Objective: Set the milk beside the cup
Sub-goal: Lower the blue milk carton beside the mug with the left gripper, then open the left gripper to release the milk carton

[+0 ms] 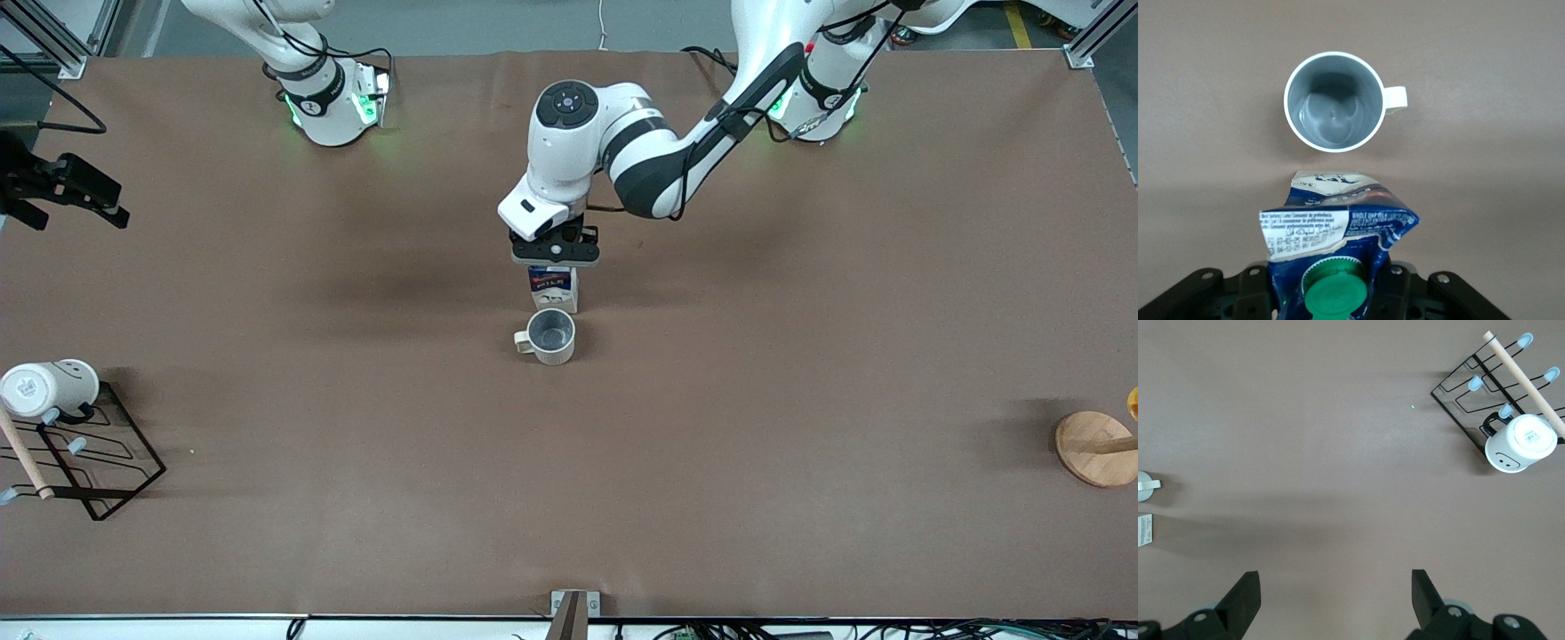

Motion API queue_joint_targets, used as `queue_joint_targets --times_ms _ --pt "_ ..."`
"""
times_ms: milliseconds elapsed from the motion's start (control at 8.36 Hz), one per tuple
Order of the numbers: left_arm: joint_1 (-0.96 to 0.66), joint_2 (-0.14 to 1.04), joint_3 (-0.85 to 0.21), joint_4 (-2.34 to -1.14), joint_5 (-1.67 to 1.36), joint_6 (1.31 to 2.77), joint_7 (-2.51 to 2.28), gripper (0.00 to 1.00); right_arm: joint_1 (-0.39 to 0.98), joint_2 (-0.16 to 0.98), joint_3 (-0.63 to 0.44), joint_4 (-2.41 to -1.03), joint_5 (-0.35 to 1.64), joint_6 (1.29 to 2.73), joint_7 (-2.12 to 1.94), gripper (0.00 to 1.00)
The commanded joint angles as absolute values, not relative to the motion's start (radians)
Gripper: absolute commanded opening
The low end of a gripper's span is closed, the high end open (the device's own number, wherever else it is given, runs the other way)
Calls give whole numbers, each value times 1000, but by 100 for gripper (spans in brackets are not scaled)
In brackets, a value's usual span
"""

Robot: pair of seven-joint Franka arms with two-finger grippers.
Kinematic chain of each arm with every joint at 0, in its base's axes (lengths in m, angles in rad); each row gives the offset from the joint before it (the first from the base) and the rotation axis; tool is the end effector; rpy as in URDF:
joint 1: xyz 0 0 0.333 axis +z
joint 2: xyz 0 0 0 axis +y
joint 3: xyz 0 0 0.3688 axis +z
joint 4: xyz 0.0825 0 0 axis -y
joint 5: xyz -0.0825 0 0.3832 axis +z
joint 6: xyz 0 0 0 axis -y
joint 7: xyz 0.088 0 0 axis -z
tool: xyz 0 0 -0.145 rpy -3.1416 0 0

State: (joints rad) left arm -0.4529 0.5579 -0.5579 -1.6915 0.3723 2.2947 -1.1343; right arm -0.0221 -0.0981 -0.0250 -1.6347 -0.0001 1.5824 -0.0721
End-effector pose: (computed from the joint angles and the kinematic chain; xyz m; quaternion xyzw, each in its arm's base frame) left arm 0.4363 -0.5648 0.3330 0.9973 -0.0083 0.0415 0.0600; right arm 0.5201 -0.0253 0.6628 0.9997 0.0125 0.0229 0.0002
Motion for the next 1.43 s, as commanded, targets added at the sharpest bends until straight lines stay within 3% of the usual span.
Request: queue_joint_targets --times_ms 0,120,717,1315 --pt "-465 554 -555 -1698 400 2310 -1163 86 -20 -110 -22 -1640 -5 1591 -75 100" --pt "-465 551 -555 -1691 399 2301 -1182 100 -21 -110 -21 -1638 -6 1610 -74 100" --pt "-439 362 -558 -1602 370 2086 -1253 100 -5 -110 -20 -1641 -6 1608 -40 100" --pt "-56 267 -563 -1572 325 2039 -1200 100 -2 -110 -20 -1643 -6 1603 -41 100"
